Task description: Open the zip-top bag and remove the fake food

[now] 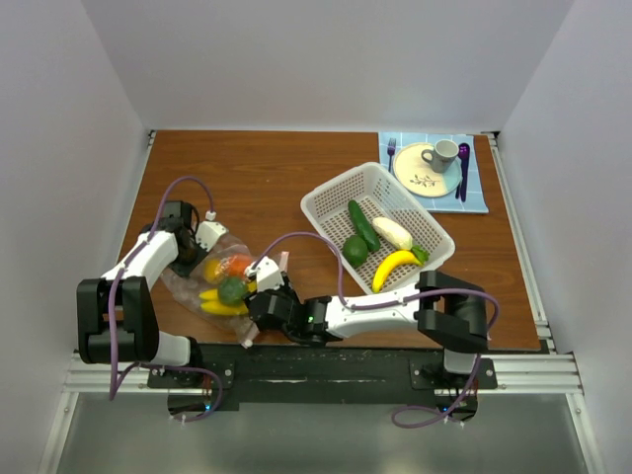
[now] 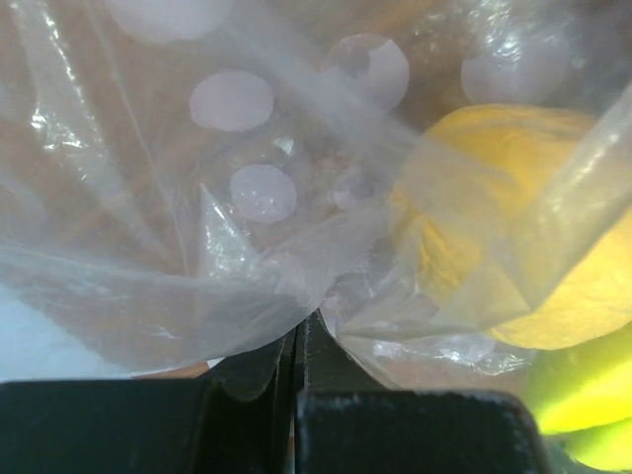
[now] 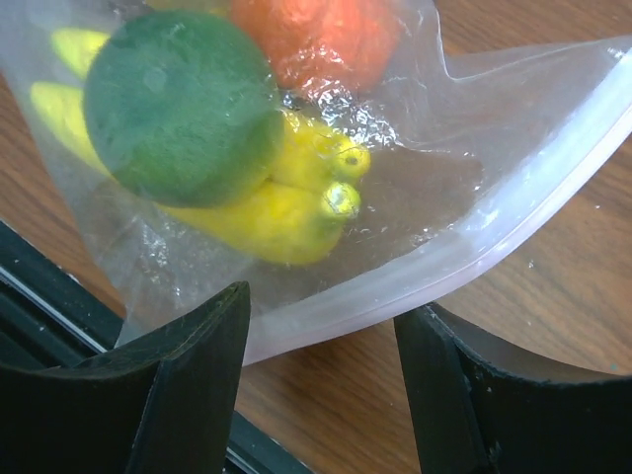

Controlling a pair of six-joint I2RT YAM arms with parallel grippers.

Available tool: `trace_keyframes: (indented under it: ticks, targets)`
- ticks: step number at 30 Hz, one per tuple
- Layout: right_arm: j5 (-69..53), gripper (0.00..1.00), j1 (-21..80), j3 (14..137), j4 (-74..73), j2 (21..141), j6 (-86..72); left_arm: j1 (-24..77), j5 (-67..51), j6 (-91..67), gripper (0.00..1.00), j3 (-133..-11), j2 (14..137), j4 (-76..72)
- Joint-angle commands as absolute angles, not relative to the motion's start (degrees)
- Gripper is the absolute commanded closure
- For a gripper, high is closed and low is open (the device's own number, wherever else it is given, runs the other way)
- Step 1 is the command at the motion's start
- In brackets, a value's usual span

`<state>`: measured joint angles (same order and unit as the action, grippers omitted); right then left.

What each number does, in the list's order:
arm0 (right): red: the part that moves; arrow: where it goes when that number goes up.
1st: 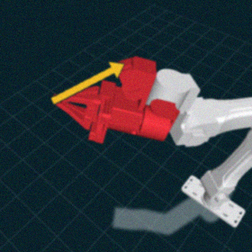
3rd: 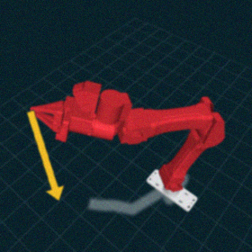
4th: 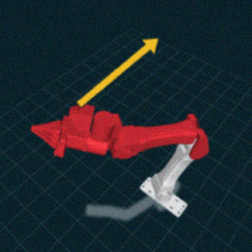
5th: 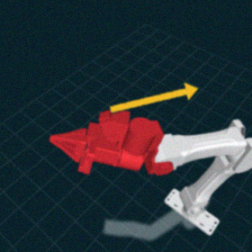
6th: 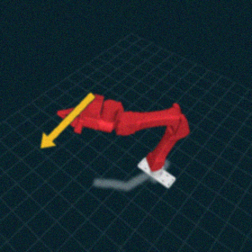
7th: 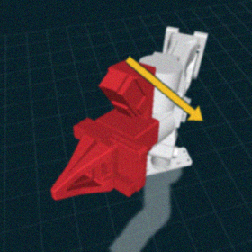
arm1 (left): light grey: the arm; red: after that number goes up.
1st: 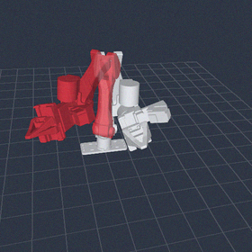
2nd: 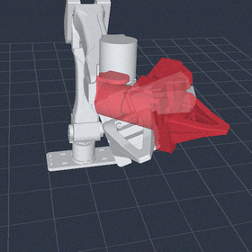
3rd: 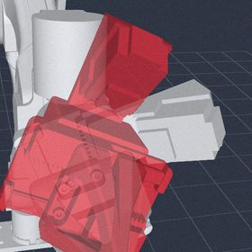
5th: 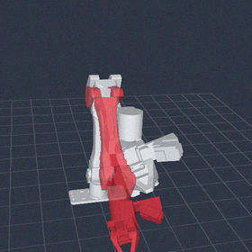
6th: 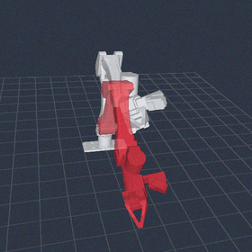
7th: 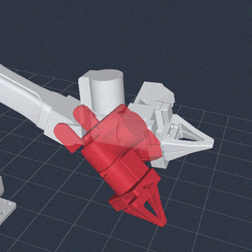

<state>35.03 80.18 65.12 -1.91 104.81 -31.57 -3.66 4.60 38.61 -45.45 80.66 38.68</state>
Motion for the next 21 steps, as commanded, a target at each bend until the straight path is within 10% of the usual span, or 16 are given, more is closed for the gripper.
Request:
trace_keyframes:
  ticks: [1,21]
  targets:
    - [35.1,0.37,79.9,62.3,1.2,98.0,-29.8,-3.5,5.4,39.5,1.0,-45.9,79.4,38.8]
    - [38.6,0.48,79.8,57.8,3.3,98.6,-29.4,-3.5,5.4,38.6,1.0,-47.1,80.3,39.5]
